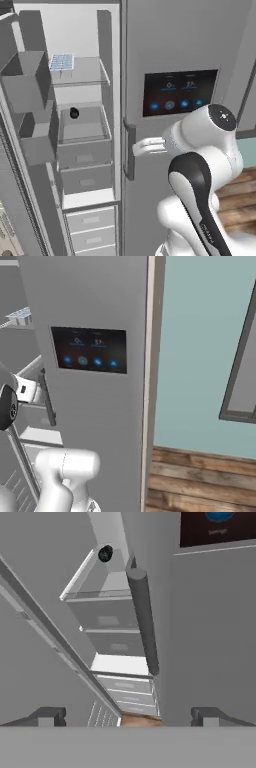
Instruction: Open the freezer door, pick up the ice cube tray from the freezer, and place it on the dining counter.
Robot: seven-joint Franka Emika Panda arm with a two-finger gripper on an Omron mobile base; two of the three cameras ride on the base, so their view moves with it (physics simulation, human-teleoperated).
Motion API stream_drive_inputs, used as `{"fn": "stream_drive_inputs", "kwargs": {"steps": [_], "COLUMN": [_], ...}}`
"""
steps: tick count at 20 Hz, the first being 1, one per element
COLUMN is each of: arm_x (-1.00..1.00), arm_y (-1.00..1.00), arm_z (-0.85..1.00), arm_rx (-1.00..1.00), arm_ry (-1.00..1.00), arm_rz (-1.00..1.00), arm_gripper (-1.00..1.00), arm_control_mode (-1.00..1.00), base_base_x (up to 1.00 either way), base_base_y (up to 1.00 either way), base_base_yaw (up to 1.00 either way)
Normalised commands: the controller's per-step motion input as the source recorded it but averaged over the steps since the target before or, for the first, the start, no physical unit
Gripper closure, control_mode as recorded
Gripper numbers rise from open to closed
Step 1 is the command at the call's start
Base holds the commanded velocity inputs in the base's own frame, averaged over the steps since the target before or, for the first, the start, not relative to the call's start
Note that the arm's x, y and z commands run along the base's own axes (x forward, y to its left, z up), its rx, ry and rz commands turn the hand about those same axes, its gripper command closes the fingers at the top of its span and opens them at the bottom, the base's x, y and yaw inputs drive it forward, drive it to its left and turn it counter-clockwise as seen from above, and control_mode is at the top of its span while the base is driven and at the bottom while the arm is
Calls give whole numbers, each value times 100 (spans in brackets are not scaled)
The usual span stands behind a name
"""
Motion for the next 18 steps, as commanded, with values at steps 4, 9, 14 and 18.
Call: {"fn": "stream_drive_inputs", "kwargs": {"steps": [4, 9, 14, 18], "arm_x": [0, 0, 0, 8], "arm_y": [0, 0, 0, -4], "arm_z": [0, 0, 0, 4], "arm_rx": [0, 0, 0, 4], "arm_ry": [0, 0, 0, 0], "arm_rz": [0, 0, 0, 0], "arm_gripper": [-100, -100, -100, -100], "arm_control_mode": [100, 100, 100, -100], "base_base_x": [-4, 16, 43, 37], "base_base_y": [76, 49, 1, -16], "base_base_yaw": [0, 0, 0, 0]}}
